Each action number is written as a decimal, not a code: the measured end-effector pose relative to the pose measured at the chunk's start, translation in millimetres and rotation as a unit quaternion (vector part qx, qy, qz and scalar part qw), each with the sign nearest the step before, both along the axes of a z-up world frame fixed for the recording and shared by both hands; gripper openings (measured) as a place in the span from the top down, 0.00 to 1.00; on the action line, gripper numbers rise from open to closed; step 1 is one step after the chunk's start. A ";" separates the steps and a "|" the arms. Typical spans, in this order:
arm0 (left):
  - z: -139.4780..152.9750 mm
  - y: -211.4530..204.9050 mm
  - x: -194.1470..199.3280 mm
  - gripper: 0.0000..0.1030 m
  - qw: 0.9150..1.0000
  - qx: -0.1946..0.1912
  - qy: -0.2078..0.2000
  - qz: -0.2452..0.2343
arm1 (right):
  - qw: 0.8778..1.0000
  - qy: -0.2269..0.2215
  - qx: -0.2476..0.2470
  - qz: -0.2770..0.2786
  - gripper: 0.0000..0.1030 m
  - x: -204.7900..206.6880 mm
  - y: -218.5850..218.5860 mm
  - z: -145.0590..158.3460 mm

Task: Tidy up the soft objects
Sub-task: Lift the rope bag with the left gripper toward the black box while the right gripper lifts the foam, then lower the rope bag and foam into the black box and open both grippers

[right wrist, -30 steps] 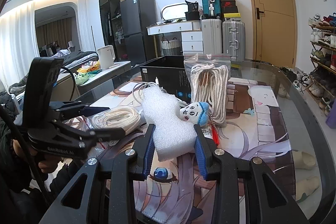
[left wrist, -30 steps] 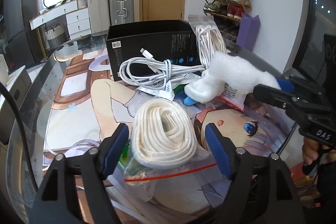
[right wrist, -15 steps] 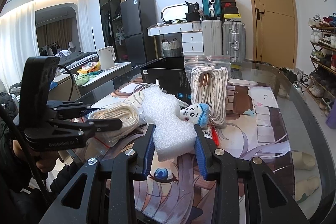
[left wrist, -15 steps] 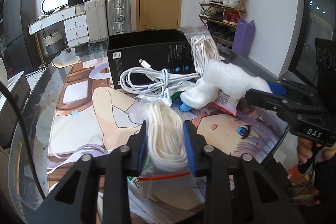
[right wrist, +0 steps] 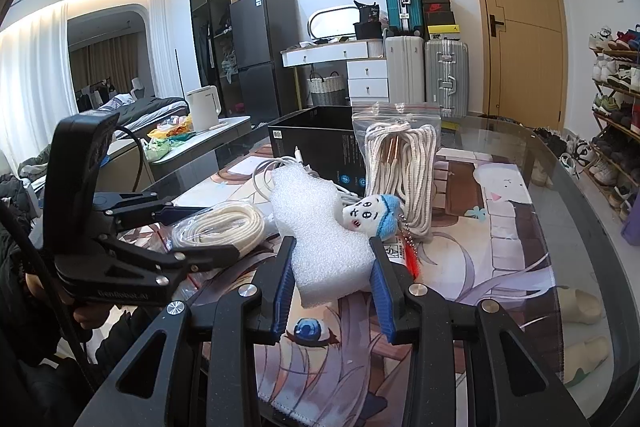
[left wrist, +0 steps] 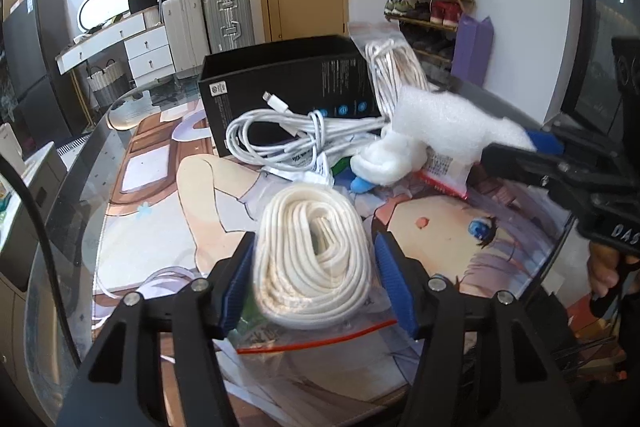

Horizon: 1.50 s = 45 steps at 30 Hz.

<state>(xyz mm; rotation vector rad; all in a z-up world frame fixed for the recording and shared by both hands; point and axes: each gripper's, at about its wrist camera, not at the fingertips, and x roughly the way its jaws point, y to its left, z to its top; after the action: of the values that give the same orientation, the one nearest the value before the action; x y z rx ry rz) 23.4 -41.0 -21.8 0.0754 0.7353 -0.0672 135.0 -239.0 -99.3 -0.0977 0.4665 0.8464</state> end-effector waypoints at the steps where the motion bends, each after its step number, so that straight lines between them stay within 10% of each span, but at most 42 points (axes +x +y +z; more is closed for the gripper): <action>1: -1.5 -2.0 0.4 0.40 1.000 0.008 0.000 0.000 | 1.000 0.000 0.000 0.000 0.66 -0.1 0.3 0.0; 10: 1.0 -4.9 -4.1 0.68 1.000 0.015 -0.013 -0.015 | 1.000 0.000 0.000 0.000 0.66 -0.2 0.6 0.1; 45: 84.9 62.2 33.4 0.68 0.990 -0.088 -0.109 0.035 | 0.998 -0.045 0.020 -0.044 0.66 41.3 -1.3 83.1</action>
<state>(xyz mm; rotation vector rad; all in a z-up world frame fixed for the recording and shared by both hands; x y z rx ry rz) 56.8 21.2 63.2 -0.1100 0.5111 -0.0546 176.3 -240.2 -16.1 -0.0766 0.3671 0.7617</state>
